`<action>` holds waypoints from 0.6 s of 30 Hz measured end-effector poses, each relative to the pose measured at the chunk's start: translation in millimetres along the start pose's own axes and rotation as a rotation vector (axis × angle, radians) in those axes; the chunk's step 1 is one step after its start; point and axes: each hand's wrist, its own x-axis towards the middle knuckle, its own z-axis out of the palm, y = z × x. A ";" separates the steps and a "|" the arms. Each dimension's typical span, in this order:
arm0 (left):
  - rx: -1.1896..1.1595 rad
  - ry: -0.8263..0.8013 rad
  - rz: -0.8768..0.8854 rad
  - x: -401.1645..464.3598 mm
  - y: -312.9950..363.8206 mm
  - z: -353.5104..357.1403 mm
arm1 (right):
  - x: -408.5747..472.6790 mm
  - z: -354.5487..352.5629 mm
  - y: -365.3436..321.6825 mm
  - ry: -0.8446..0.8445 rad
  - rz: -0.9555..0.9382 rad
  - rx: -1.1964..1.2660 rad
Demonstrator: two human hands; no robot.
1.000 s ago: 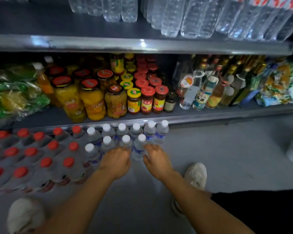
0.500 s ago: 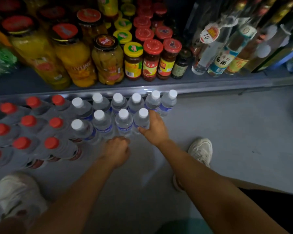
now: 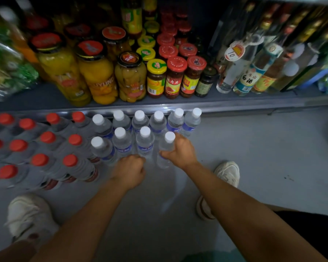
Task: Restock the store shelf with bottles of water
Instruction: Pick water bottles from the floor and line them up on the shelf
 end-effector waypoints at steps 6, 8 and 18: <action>0.018 0.155 0.031 -24.3 9.2 -53.9 | -32.3 -62.1 -38.6 0.081 -0.048 -0.060; 0.053 0.220 0.047 -30.8 14.0 -82.6 | -39.4 -90.0 -61.0 0.170 -0.076 -0.071; 0.180 0.625 0.062 -78.1 32.8 -241.0 | -51.7 -211.8 -187.7 0.382 -0.308 0.000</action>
